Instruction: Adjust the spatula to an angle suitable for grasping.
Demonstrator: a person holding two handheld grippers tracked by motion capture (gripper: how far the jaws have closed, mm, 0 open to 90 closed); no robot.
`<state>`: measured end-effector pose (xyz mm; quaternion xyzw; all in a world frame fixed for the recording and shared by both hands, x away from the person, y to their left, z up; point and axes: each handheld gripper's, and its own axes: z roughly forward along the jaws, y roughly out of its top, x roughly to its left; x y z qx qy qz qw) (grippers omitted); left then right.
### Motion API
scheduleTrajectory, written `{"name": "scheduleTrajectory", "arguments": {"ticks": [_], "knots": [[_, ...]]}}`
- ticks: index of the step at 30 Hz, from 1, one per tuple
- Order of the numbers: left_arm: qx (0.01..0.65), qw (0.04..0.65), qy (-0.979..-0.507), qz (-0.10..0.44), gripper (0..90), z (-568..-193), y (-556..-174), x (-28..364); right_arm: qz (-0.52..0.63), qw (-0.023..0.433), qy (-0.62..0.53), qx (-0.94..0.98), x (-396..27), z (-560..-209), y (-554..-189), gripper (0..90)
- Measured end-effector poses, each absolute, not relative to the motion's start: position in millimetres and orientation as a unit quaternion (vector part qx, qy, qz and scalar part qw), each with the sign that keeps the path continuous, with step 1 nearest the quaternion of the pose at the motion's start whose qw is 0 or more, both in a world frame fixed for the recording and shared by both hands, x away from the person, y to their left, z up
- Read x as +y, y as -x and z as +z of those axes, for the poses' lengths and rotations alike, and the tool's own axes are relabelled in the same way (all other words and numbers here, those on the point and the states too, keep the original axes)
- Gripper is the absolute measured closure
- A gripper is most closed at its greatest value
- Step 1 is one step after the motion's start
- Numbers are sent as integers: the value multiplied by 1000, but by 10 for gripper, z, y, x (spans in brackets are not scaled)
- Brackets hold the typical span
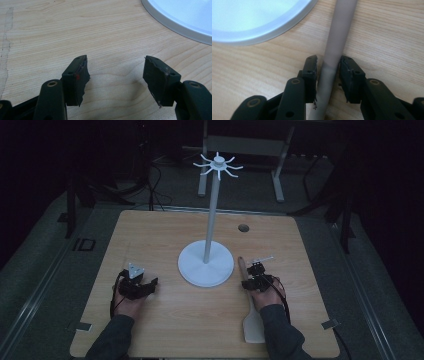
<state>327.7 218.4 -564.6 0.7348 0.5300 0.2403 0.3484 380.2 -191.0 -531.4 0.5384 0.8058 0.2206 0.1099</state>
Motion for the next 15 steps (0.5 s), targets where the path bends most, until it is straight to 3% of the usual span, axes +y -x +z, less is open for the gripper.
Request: {"name": "scheduleTrajectory", "arguments": {"ticks": [8,15], "knots": [[529,349,-735,241,371,-5645,-3276,2186,175,138,-550,805,-1770,-5294,-3854,706],[529,349,-735,241,370,-5645,-3275,2184,161,133,-566,797,-1740,-5278,-3889,722]]}}
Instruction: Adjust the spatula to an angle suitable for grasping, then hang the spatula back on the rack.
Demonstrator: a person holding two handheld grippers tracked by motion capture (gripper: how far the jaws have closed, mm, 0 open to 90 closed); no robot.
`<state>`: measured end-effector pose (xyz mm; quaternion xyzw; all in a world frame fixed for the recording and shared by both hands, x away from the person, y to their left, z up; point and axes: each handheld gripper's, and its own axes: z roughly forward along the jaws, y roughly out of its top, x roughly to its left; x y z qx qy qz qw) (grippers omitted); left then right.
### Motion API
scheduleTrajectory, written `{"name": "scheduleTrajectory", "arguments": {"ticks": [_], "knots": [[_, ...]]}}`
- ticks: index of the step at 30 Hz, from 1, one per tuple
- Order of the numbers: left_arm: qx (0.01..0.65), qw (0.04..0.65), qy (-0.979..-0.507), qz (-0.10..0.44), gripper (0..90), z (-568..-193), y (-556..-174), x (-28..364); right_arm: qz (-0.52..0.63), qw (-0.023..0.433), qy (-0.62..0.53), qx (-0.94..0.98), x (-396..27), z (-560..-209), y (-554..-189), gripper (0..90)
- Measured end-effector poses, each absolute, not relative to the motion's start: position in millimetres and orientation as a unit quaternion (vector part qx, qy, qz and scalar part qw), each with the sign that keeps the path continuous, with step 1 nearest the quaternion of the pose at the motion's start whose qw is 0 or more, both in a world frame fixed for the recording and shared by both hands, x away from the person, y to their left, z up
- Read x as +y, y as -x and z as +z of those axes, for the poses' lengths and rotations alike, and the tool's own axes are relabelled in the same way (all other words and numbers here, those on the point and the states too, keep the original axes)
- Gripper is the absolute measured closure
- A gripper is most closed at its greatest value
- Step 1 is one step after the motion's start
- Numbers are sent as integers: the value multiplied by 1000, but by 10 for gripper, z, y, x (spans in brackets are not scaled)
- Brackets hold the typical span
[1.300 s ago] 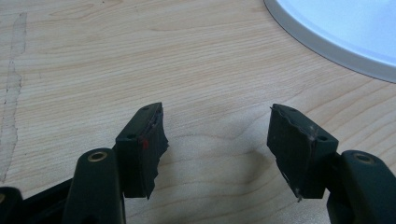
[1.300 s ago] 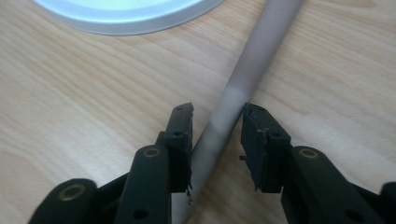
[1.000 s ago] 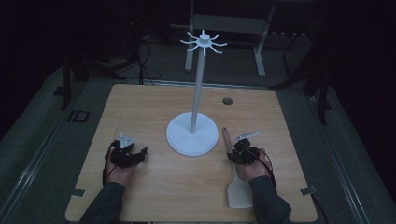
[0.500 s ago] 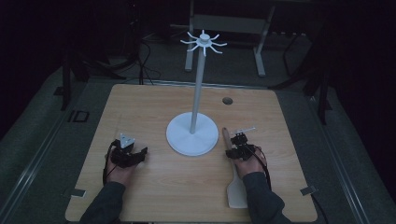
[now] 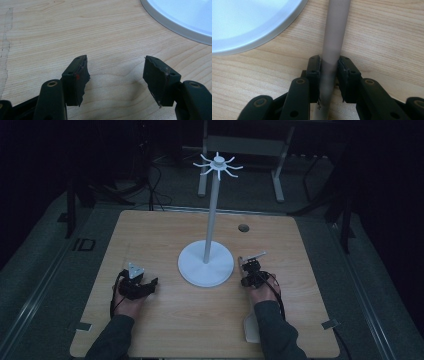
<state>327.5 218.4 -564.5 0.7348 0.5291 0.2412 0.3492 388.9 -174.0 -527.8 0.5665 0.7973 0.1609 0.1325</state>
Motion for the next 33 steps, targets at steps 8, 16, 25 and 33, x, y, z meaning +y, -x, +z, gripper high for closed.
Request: {"name": "scheduleTrajectory", "arguments": {"ticks": [8,16,25,33], "knots": [[530,348,-735,241,370,-5646,-3277,2184,147,126,-570,798,-1717,-5264,-3935,724],[530,349,-734,241,371,-5645,-3276,2185,151,126,-576,794,-1709,-5264,-3929,754],[530,349,-734,241,370,-5645,-3275,2184,185,145,-579,781,-1747,-5225,-3835,759],[529,348,-735,242,371,-5645,-3274,2181,247,193,-549,775,-1786,-5034,-3643,759]]}}
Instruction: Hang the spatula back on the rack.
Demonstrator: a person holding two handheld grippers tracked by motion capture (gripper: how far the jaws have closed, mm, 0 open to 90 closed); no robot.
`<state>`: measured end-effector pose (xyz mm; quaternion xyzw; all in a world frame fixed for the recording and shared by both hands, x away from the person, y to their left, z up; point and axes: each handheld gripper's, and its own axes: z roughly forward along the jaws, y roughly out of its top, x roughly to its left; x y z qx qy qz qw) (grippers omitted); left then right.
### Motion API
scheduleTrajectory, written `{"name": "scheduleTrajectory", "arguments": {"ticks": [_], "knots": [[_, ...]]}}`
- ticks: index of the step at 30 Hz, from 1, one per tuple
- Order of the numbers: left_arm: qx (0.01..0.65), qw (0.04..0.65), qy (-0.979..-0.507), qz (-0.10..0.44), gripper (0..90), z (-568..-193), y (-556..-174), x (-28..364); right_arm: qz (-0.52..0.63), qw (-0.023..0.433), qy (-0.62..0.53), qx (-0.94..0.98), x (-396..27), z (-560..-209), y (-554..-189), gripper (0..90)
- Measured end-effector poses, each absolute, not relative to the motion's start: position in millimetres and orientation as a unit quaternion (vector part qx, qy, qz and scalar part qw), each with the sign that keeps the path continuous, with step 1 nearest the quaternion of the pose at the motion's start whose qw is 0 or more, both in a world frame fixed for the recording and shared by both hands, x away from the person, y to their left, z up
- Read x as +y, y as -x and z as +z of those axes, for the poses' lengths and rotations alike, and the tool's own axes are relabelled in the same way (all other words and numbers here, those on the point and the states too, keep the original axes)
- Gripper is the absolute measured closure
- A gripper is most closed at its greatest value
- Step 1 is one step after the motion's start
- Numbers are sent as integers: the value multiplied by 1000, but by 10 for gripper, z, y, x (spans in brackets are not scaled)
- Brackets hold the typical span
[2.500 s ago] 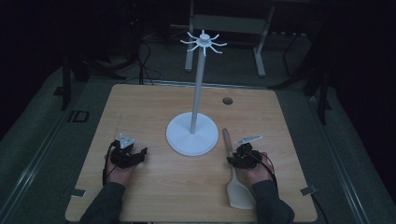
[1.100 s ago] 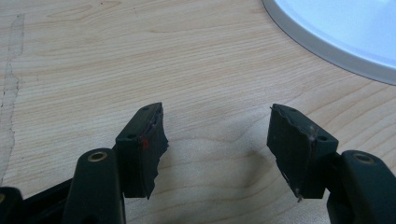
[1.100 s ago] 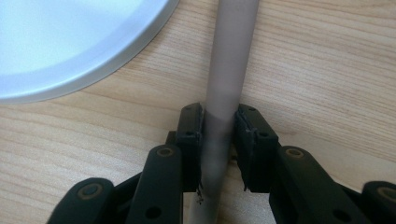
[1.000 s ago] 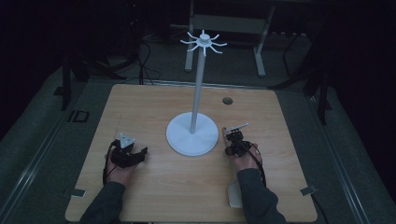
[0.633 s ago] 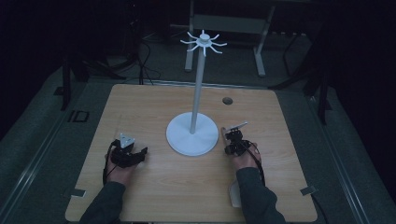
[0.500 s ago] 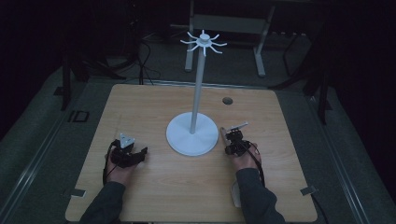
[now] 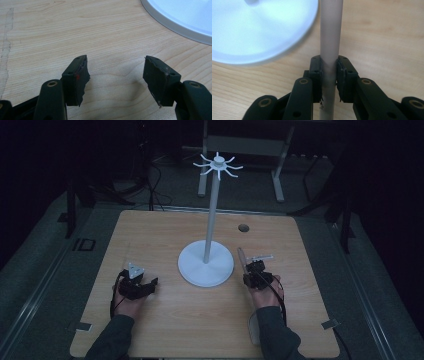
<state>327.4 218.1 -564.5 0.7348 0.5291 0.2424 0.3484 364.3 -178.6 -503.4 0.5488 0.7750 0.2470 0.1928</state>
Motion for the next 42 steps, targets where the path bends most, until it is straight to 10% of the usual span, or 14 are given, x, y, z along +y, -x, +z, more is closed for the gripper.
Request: {"name": "scheduleTrajectory", "arguments": {"ticks": [42], "knots": [[529,349,-734,244,371,-5645,-3272,2178,463,315,-404,724,-1779,-4306,-3119,759]]}}
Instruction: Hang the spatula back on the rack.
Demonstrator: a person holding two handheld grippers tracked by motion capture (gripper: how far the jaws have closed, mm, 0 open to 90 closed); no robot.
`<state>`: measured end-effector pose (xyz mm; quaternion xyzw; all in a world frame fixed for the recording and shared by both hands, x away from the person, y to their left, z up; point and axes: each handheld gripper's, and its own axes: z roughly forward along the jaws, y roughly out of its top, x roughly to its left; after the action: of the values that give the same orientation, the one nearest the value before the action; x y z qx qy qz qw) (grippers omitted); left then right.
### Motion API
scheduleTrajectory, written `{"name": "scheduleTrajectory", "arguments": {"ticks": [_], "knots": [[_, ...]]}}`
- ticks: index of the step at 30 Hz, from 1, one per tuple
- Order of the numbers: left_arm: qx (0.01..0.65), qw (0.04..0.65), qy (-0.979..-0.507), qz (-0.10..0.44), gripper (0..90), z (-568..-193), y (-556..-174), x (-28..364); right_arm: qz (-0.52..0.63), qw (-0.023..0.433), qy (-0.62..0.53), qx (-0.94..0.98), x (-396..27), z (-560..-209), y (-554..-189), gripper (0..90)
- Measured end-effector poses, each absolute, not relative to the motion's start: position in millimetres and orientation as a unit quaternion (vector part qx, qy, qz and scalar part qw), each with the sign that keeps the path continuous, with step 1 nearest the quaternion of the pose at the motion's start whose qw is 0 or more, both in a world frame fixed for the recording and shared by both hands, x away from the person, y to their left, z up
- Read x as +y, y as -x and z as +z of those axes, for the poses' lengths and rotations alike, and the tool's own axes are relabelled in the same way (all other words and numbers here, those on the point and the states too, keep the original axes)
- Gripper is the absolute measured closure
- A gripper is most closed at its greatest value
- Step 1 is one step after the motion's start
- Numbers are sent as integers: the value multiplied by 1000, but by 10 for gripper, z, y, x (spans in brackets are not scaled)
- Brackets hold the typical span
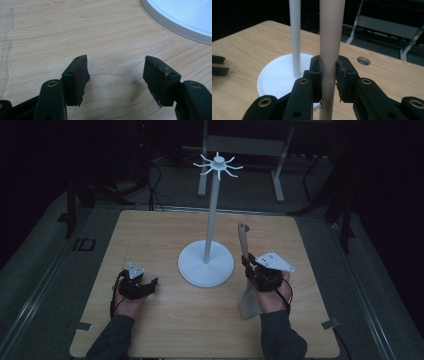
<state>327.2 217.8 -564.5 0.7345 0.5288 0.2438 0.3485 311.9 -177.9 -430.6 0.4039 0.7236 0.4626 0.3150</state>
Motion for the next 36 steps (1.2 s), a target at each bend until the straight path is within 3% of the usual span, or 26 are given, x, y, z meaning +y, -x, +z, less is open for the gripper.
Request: {"name": "scheduleTrajectory", "arguments": {"ticks": [36], "knots": [[529,350,-734,245,370,-5645,-3272,2182,519,323,-364,703,-1680,-4032,-3183,759]]}}
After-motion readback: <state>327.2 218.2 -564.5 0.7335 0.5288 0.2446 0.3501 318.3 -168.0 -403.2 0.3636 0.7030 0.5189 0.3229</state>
